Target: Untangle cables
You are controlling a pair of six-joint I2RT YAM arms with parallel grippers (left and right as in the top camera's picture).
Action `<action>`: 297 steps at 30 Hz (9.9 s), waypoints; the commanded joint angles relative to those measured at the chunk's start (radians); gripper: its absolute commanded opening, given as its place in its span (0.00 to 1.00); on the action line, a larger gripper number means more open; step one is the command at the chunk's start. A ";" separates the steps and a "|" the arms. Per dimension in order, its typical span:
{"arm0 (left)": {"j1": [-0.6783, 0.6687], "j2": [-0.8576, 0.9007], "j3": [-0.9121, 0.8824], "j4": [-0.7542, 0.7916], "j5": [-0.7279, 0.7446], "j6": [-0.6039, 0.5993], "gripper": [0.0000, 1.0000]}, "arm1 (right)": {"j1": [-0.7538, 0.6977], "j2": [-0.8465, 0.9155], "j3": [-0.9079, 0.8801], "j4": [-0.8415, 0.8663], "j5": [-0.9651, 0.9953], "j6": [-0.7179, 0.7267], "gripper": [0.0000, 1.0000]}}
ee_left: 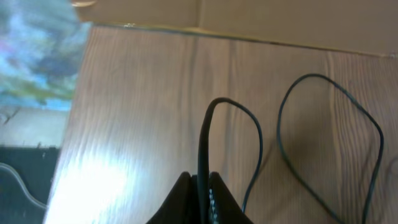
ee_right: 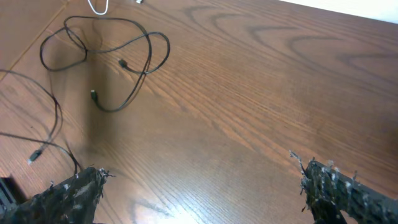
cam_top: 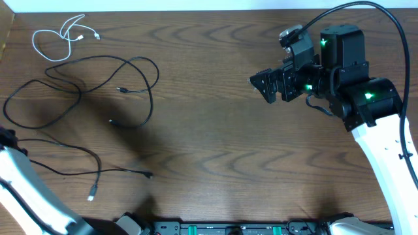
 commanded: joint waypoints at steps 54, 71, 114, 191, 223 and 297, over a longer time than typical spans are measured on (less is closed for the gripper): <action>-0.037 0.402 -0.169 -0.009 0.487 0.257 0.69 | 0.002 0.000 0.014 0.005 0.003 0.018 0.99; -0.147 0.441 -0.208 0.051 0.220 0.407 0.74 | 0.002 0.000 0.014 0.009 -0.004 0.018 0.99; -0.178 0.189 -0.228 -0.085 1.098 0.259 0.07 | 0.002 0.000 0.014 0.000 -0.004 0.018 0.99; 0.428 0.190 -0.027 -0.336 0.068 -0.298 0.76 | 0.002 0.029 0.014 -0.010 -0.003 0.010 0.99; 0.535 0.347 -0.054 -0.085 0.313 0.005 0.76 | 0.002 0.079 0.014 0.031 -0.011 0.019 0.99; 0.338 0.589 -0.118 0.533 0.652 -0.155 0.07 | 0.002 0.079 0.014 0.072 -0.035 0.153 0.99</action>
